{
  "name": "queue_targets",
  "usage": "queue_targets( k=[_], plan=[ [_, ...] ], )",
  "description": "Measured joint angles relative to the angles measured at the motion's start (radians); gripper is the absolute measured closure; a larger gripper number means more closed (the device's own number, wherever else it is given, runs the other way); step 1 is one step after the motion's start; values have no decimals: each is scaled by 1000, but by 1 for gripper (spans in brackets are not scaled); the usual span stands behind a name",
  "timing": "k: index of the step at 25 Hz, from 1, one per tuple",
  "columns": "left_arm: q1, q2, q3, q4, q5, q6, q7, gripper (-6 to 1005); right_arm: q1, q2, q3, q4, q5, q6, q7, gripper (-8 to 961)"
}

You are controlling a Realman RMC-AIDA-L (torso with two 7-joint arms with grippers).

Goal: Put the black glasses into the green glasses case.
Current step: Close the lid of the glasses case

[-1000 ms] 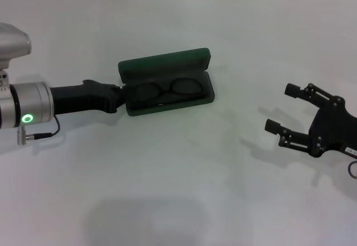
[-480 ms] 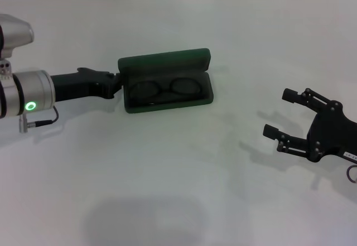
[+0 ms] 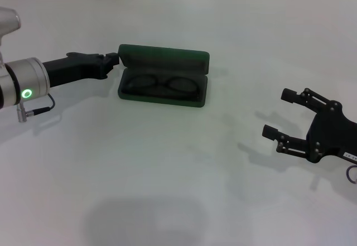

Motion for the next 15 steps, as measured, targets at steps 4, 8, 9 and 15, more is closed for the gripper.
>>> queue_targets(
  k=[4, 8, 9, 15],
  plan=[
    [20, 7, 2, 10, 4, 55, -32, 996, 0, 0, 0, 0, 0, 0, 0, 86],
    [67, 11, 4, 81, 4, 194, -86, 996, -1, 0, 3, 0, 0, 2, 0, 87],
    [81, 10, 3, 110, 1, 229, -104, 996, -1, 0, 4, 0, 0, 3, 0, 87],
    [85, -41, 14, 306, 52, 281, -264, 996, -1, 0, 6, 1, 0, 8, 0, 87]
  ],
)
